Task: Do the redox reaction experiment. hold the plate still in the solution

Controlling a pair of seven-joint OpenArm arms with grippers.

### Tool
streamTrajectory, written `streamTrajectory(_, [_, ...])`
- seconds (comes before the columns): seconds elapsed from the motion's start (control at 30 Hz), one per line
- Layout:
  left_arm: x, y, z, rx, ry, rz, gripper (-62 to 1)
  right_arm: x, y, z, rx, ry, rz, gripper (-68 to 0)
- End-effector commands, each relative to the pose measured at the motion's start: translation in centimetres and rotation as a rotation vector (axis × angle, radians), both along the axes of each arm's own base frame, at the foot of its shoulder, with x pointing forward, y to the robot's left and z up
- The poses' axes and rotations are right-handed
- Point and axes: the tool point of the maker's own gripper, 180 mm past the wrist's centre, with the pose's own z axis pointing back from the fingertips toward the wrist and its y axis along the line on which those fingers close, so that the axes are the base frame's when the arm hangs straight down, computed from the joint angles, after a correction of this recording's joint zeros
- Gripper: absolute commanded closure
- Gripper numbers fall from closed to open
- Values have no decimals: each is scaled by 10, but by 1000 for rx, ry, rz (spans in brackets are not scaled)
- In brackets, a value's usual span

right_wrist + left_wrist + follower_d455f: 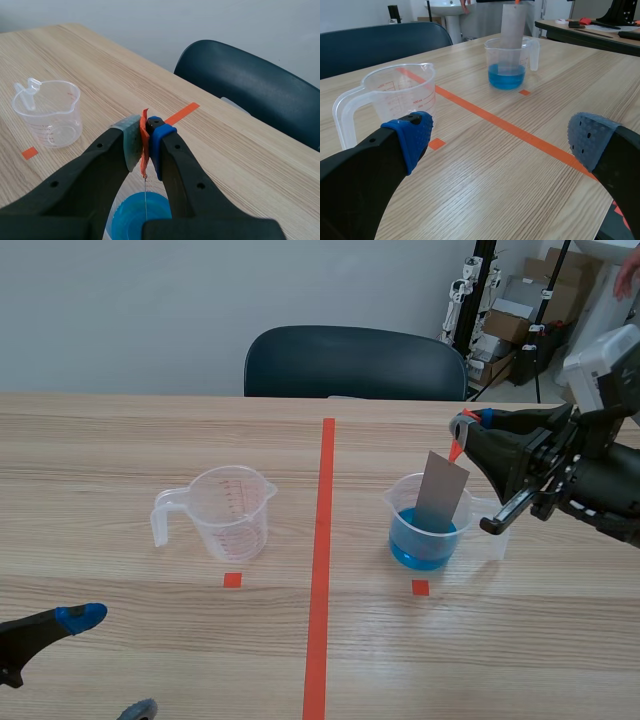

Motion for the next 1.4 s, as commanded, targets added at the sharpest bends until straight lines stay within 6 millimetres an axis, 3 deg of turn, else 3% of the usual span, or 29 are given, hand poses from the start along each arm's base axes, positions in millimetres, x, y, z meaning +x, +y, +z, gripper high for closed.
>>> streamTrajectory(0.0, [1, -3, 7, -29, -16, -6, -566, 3, 1, 13, 28, -36, -1, -4])
streamTrajectory(1.37, [1, -3, 7, -28, -16, -6, -566, 2, 2, 23, 66, -79, 6, -4])
